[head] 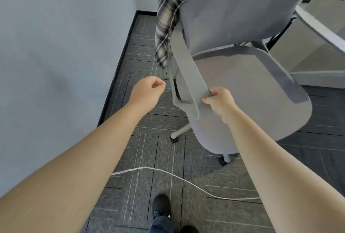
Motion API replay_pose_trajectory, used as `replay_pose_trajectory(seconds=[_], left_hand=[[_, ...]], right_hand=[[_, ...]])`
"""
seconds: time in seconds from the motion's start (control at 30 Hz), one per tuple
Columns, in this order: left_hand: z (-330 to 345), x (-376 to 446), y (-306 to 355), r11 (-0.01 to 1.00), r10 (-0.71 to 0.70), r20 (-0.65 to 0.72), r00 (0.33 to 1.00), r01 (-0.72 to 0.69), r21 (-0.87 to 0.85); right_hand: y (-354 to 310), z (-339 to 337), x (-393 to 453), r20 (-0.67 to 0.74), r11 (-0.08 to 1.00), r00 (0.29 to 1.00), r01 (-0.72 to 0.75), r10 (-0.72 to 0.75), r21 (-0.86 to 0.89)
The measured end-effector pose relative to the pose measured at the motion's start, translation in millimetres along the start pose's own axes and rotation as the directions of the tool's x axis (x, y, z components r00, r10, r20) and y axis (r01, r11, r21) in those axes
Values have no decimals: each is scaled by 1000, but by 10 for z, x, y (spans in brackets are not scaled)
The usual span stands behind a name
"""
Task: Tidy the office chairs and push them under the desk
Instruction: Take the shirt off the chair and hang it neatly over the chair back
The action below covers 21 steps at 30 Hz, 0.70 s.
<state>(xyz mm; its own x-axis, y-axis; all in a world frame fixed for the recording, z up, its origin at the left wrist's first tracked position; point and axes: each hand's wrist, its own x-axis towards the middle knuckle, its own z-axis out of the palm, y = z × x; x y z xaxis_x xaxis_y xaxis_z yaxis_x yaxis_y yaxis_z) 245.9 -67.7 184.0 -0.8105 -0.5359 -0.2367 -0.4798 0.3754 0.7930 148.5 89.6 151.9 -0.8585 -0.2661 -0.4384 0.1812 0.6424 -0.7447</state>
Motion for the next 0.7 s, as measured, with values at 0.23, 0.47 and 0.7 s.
replay_pose_trajectory(seconds=[0.23,0.47,0.7], left_hand=[[-144,-477,394,999,29,-47,998,-28,20],[-709,-688,1048,991,128,-141,982,-130,-9],[-1361,-426,1544,967,219,-232,948,-243,-79]], right_hand=[[-134,-482,-439,-139,997,990,38,-29,69],[-997,-953,-882,-207,969,957,228,-204,95],[-2007,-1096,-1005,-305,904,879,414,-367,105]])
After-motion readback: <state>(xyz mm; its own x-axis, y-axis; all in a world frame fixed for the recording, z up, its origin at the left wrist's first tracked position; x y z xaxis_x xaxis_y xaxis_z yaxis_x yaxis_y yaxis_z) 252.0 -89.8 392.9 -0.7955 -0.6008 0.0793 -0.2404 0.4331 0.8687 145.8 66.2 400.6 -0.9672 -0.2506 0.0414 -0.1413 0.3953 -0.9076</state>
